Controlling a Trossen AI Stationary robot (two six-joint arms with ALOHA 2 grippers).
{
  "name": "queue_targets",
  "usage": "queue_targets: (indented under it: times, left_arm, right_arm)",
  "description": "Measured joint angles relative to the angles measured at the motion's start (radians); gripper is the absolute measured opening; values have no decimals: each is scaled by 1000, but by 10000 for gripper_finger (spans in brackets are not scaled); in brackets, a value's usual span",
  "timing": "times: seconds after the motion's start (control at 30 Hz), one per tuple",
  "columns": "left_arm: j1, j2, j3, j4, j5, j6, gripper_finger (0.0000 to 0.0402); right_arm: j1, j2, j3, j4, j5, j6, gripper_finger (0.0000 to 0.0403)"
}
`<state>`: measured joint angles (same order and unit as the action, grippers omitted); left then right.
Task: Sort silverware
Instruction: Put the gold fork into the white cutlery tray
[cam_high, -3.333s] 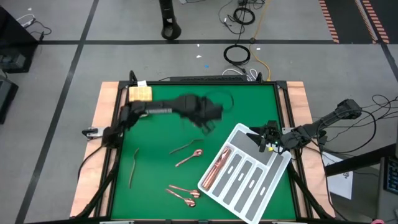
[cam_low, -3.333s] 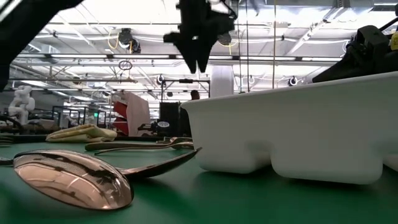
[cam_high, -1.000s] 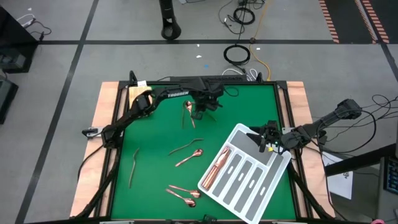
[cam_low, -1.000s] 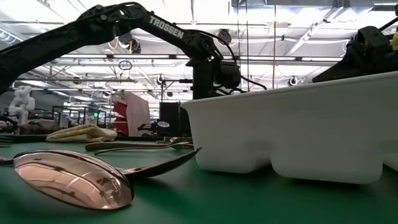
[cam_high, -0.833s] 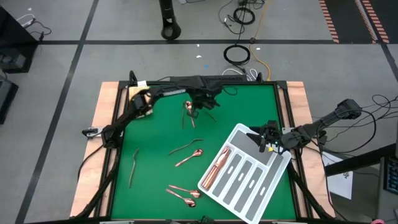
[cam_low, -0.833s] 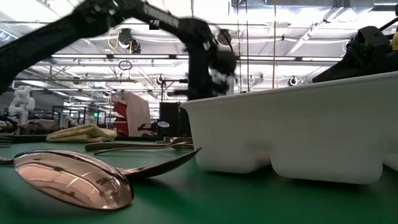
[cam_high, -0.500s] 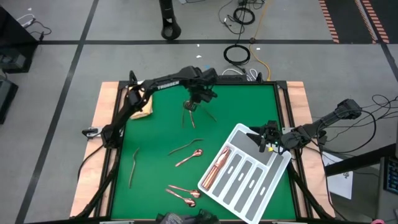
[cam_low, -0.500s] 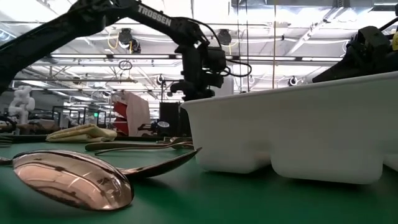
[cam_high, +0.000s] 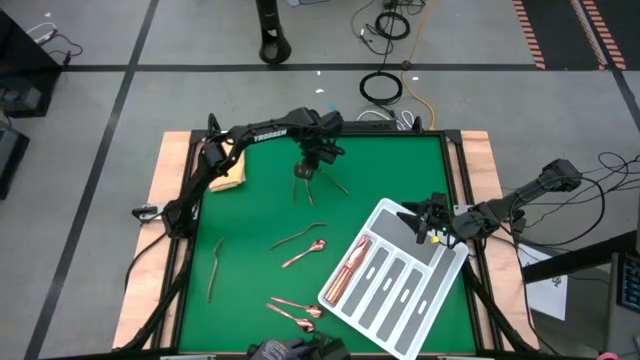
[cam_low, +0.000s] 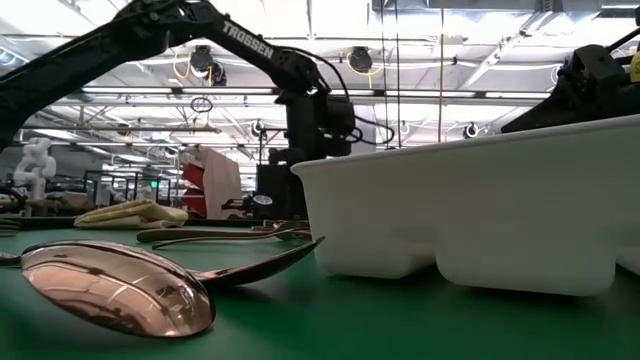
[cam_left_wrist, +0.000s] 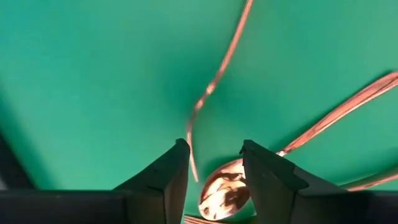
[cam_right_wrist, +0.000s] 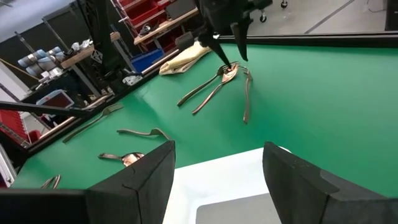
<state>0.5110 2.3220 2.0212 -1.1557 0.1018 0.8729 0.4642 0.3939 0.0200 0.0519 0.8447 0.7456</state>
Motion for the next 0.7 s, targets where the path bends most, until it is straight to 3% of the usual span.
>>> queue_targets:
  times: [0.43,0.53,0.7]
  left_arm:
    - [0,12,-65,102,-51,-2,154]
    - [1,12,-65,106,-65,-1,121]
    - [12,13,-65,137,-74,-3,21]
  right_arm:
    - [0,0,0,1,0,1,228]
    - [0,0,0,1,0,1,228]
    - [0,0,0,2,20,2,228]
